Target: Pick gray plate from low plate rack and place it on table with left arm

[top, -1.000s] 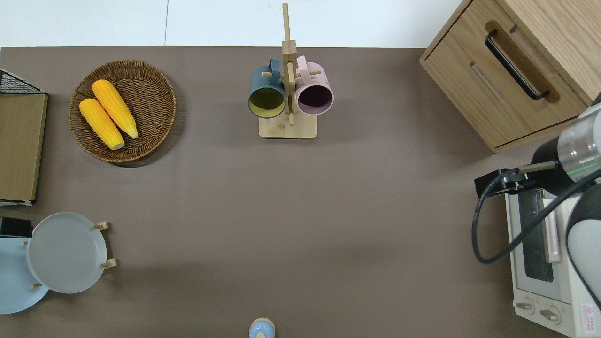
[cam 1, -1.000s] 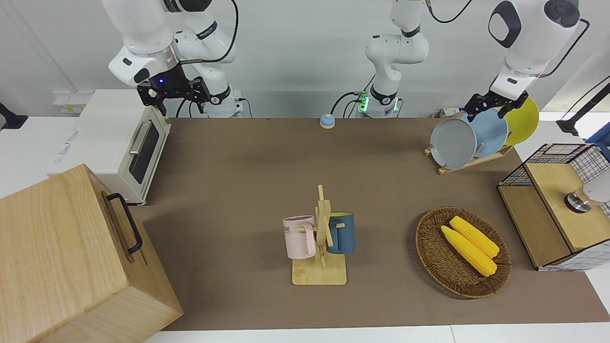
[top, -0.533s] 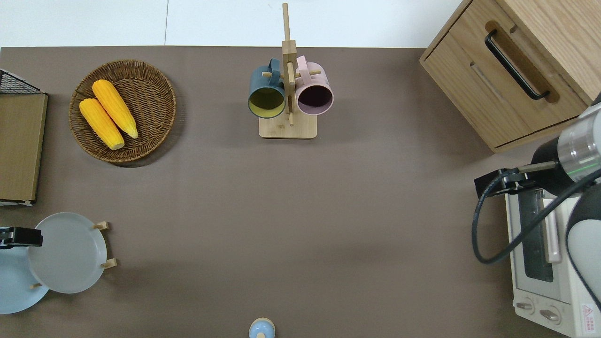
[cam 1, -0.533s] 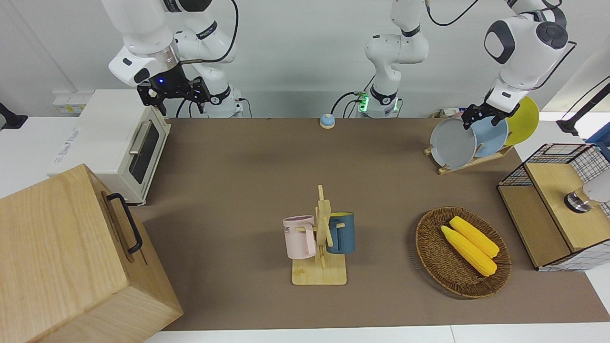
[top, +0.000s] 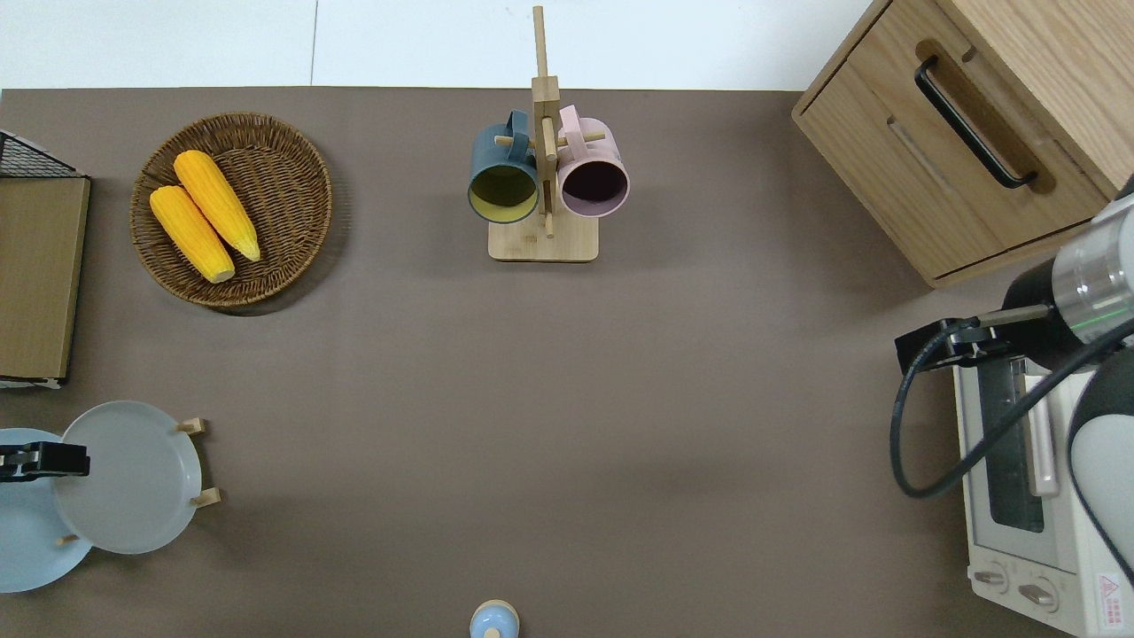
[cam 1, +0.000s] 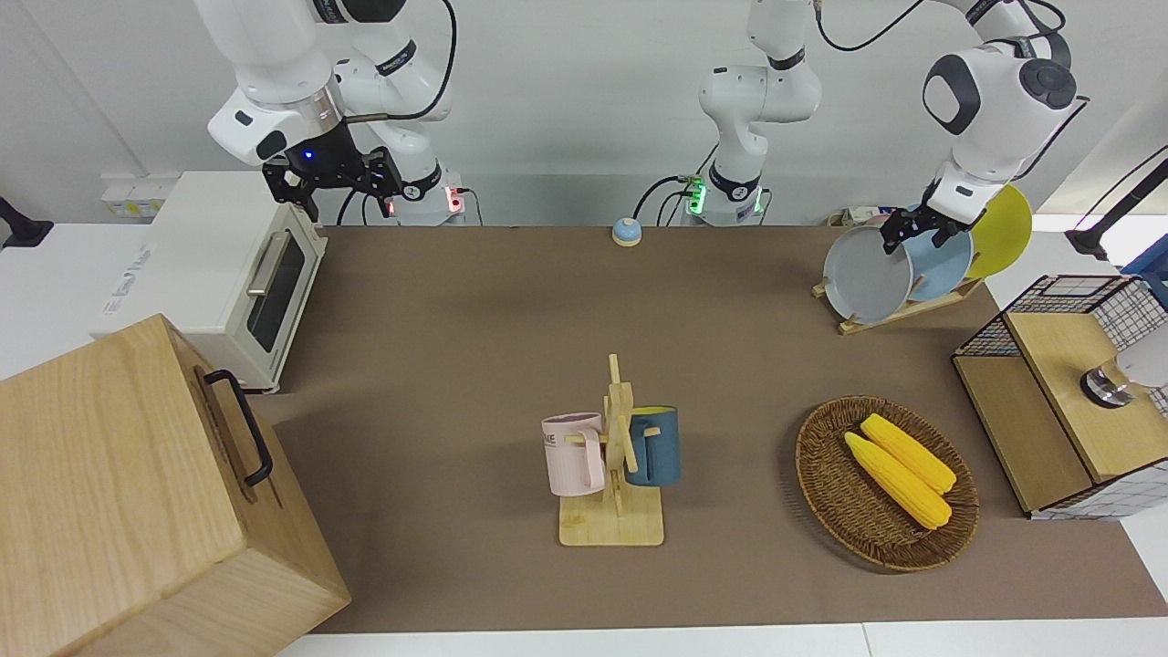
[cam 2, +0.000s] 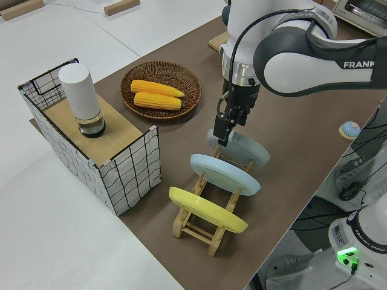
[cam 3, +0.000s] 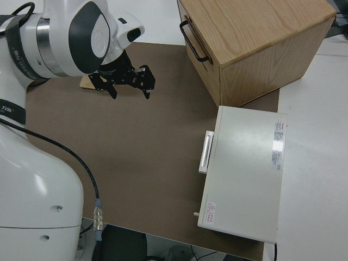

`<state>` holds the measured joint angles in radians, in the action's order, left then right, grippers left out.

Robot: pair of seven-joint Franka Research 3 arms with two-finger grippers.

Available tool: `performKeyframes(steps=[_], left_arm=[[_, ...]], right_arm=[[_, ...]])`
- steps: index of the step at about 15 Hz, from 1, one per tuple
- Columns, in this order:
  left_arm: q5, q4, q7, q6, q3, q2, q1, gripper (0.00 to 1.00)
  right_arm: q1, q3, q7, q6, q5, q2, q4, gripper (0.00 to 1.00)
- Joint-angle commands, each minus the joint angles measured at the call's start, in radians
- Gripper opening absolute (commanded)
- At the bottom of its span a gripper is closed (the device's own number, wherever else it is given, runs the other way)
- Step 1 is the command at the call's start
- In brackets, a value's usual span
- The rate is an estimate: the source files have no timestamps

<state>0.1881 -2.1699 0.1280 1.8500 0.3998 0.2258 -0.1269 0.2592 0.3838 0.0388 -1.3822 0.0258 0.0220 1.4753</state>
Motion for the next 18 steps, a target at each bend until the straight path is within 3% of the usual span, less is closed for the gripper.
performKeyframes(steps=[1, 2, 5, 9, 12, 18], left_arm=[[0.022, -0.061, -0.018, 0.041, 0.017, 0.033, -0.022, 0.93], [0.022, -0.061, -0.018, 0.04, 0.017, 0.033, -0.022, 0.86], [0.022, -0.059, -0.018, 0.034, 0.017, 0.033, -0.022, 0.47], [0.021, -0.057, -0.021, 0.025, 0.017, 0.035, -0.02, 0.18], [0.022, -0.056, -0.021, 0.023, 0.025, 0.035, -0.022, 0.1], [0.021, -0.054, -0.021, 0.023, 0.03, 0.037, -0.022, 0.09]], right_arm=[[0.023, 0.02, 0.012, 0.011, 0.006, -0.002, -0.006, 0.983], [0.023, 0.021, 0.012, 0.011, 0.006, -0.002, -0.007, 0.983], [0.023, 0.021, 0.012, 0.011, 0.006, -0.002, -0.007, 0.983], [0.023, 0.02, 0.012, 0.011, 0.006, -0.002, -0.007, 0.983], [0.023, 0.021, 0.012, 0.011, 0.006, -0.002, -0.007, 0.983], [0.023, 0.021, 0.012, 0.012, 0.006, -0.002, -0.006, 0.983]])
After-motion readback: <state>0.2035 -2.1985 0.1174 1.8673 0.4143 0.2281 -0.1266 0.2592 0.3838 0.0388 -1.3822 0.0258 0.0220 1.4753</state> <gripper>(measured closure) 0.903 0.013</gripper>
